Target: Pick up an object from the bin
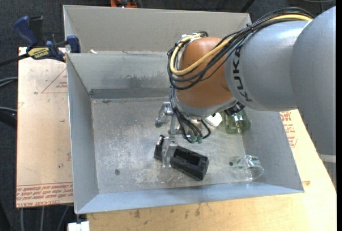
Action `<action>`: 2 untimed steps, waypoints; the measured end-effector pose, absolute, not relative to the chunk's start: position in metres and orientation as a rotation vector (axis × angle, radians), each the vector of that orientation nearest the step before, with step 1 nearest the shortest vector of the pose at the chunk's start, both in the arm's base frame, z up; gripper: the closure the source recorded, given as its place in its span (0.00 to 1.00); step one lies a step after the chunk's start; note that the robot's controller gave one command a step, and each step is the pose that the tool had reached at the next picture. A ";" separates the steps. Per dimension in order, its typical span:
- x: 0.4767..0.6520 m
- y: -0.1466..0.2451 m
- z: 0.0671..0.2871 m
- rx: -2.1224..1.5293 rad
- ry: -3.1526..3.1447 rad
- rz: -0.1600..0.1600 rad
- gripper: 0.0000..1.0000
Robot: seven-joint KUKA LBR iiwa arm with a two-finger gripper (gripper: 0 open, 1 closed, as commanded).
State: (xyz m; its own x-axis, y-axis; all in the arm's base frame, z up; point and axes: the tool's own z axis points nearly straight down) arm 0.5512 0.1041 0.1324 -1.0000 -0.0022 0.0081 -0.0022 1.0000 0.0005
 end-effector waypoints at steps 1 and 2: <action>0.553 0.104 0.137 0.000 -3.141 -0.002 0.00; 0.520 0.061 0.085 0.571 -3.114 -0.018 1.00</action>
Offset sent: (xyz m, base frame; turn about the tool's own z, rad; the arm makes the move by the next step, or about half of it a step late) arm -0.0387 -0.0520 -0.0580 -0.3664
